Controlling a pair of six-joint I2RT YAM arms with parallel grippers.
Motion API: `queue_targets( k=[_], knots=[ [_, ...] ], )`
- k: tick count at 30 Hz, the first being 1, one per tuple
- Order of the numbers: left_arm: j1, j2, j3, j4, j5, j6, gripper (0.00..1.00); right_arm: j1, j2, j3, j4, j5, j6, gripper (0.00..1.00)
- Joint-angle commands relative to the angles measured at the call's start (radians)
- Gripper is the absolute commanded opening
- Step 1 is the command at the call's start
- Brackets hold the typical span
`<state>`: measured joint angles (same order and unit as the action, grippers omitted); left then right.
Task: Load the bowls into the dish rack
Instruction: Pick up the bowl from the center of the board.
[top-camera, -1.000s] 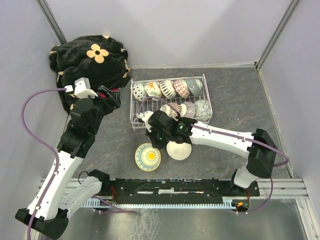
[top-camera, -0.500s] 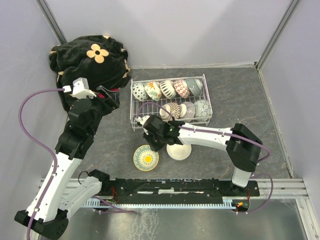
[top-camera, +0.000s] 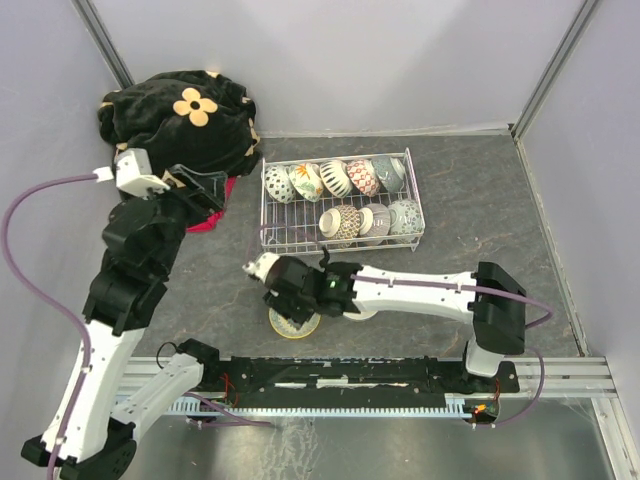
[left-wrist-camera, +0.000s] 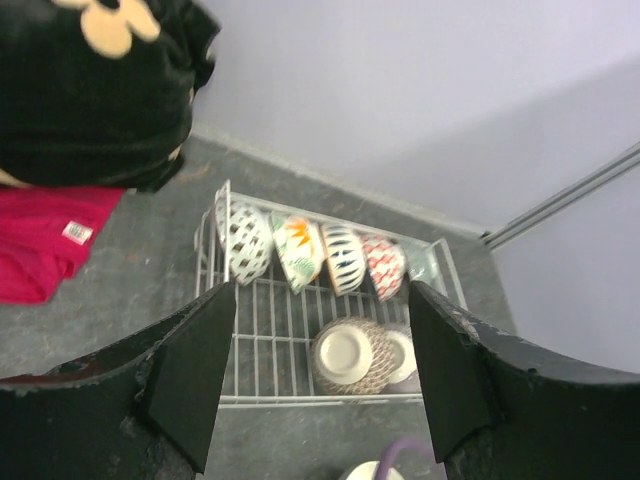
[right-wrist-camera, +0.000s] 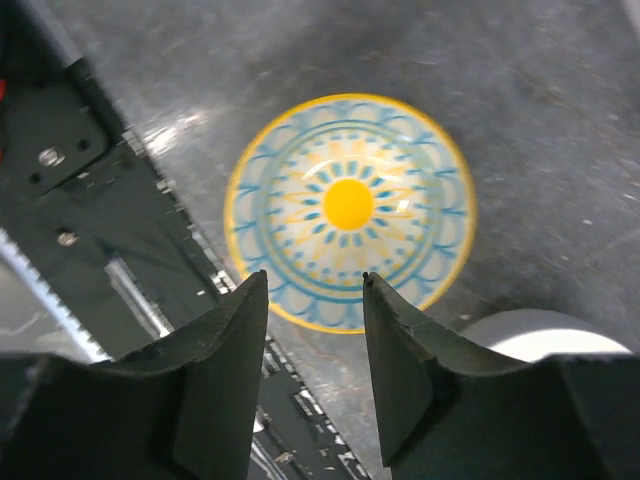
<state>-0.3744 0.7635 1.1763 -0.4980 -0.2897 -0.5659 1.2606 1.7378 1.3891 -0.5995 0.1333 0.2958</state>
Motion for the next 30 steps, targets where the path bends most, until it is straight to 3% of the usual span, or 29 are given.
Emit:
queue_targets(
  k=[1,9,15,30],
  knots=[
    [0.007,-0.046,0.129,-0.034,0.027,0.054,0.77,0.102,0.01,0.045,-0.028,0.023,-0.029,0.5],
    [0.007,-0.054,0.157,-0.05,0.042,0.045,0.77,0.178,0.133,0.122,-0.065,0.053,-0.029,0.47],
    [0.006,-0.058,0.145,-0.048,0.04,0.044,0.77,0.178,0.192,0.172,-0.101,0.123,-0.035,0.45],
    [0.007,-0.055,0.14,-0.042,0.039,0.043,0.77,0.178,0.25,0.183,-0.095,0.124,-0.05,0.35]
  ],
)
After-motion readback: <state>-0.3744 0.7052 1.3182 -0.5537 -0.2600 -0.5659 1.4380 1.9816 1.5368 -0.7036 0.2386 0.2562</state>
